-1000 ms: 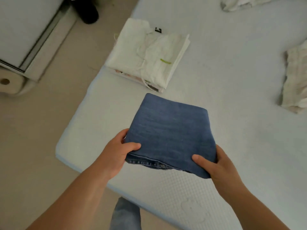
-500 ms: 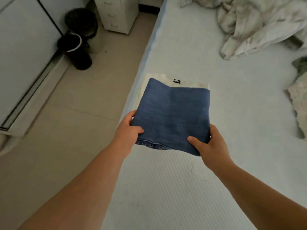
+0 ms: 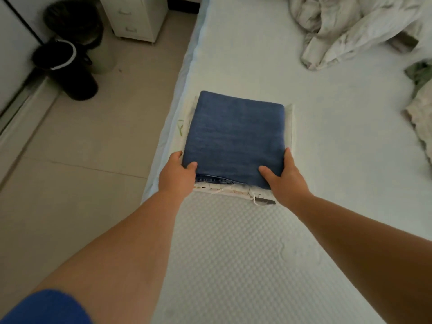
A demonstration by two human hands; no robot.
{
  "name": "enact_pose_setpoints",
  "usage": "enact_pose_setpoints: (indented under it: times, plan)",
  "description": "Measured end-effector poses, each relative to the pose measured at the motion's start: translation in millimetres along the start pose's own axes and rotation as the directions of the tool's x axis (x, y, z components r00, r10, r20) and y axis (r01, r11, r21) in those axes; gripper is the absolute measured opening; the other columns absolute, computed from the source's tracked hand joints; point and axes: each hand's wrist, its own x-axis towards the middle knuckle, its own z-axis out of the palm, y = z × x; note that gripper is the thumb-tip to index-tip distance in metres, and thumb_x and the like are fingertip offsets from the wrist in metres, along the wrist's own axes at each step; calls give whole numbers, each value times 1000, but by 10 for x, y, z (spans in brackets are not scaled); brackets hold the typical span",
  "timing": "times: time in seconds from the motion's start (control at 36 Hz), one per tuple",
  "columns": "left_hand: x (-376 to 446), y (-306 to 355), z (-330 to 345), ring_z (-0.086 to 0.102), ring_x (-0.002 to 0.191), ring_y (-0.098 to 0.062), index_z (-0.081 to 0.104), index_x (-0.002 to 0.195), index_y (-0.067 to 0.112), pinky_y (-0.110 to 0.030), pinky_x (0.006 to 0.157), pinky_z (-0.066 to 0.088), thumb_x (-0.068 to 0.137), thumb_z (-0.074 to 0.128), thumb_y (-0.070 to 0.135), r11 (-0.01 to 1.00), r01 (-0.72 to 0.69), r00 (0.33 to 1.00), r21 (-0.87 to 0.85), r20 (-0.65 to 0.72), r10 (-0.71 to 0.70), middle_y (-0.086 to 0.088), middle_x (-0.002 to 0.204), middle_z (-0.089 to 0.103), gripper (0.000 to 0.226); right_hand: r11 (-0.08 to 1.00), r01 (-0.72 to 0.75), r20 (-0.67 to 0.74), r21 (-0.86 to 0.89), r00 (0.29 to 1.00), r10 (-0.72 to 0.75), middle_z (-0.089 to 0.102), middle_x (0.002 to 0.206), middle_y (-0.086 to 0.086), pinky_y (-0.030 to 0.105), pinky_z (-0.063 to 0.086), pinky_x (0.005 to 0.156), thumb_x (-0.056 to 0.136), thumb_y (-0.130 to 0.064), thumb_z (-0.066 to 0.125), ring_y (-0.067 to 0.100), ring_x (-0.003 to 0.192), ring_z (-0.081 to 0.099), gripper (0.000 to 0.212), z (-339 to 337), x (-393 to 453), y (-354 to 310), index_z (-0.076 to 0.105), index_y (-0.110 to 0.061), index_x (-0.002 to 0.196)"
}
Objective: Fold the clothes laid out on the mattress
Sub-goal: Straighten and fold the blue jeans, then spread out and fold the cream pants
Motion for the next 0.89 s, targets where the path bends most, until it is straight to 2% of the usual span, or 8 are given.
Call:
enact_pose_setpoints:
  times: [0.11, 0.17, 0.25, 0.31, 0.47, 0.67, 0.75, 0.89]
  plan:
    - [-113, 44, -5, 55, 103, -26, 49, 128, 10, -28, 72, 34, 92, 54, 38, 998, 60, 997, -26, -47, -61, -8, 119, 59, 46, 994, -107, 21, -16, 994, 107, 55, 120, 2, 20, 33, 53, 87, -54, 52, 16, 84, 51, 60, -86, -80, 76, 35, -18, 131]
    - [-234, 45, -44, 56, 103, -25, 52, 120, 13, -26, 67, 35, 91, 56, 38, 992, 104, 993, -69, -47, -108, -3, 108, 61, 40, 985, -171, 2, 3, 985, 171, 55, 107, -1, 21, 32, 53, 89, -54, 49, 10, 73, 47, 61, -139, -185, 149, 35, -15, 134]
    - [-546, -66, -92, 58, 82, -17, 55, 115, 19, -24, 56, 38, 89, 59, 34, 983, 170, 984, -64, 59, -166, -2, 96, 60, 30, 969, -241, -9, 49, 970, 242, 56, 97, -5, 24, 36, 62, 92, -49, 47, 8, 75, 48, 68, -169, -487, 331, 24, -14, 145]
    - [-875, -173, -103, 58, 79, -14, 57, 109, 24, -25, 59, 39, 87, 59, 31, 977, 213, 968, -1, 139, -211, 0, 95, 59, 23, 953, -297, 30, 65, 955, 296, 54, 85, -11, 21, 35, 55, 92, -46, 49, 4, 70, 51, 64, -214, -744, 477, 29, -15, 144]
    - [-2014, -225, -66, 63, 94, -26, 64, 100, 16, -31, 84, 43, 84, 63, 22, 949, 301, 913, 92, 260, -315, -7, 92, 66, 17, 930, -342, 163, -132, 918, 361, 63, 92, -6, 20, 40, 57, 90, -35, 57, 8, 78, 60, 32, -820, -1432, 966, 60, -18, 116]
    - [-2892, 38, 219, 65, 81, -24, 64, 97, 16, -29, 74, 44, 85, 64, 19, 913, 391, 834, 111, 377, -403, -6, 83, 68, 12, 837, -399, 217, -374, 840, 497, 57, 82, -10, 23, 39, 65, 91, -32, 54, 8, 76, 55, 24, -1775, -2141, 1571, 62, -20, 111]
    - [-3056, 233, 468, 64, 82, -21, 64, 98, 17, -28, 73, 44, 85, 62, 21, 919, 343, 817, 194, 422, -394, -3, 87, 67, 13, 824, -425, 201, -374, 831, 519, 58, 87, -9, 20, 39, 59, 92, -33, 53, 6, 73, 53, 26, -2104, -2298, 1808, 61, -22, 114]
    - [-3104, 739, 1141, 63, 91, -23, 64, 98, 18, -31, 82, 46, 84, 62, 20, 941, 170, 834, 292, 466, -295, -5, 95, 67, 14, 841, -461, 175, -283, 837, 518, 57, 100, -7, 18, 37, 66, 92, -34, 52, 7, 84, 50, 30, -2586, -2346, 2294, 58, -22, 120]
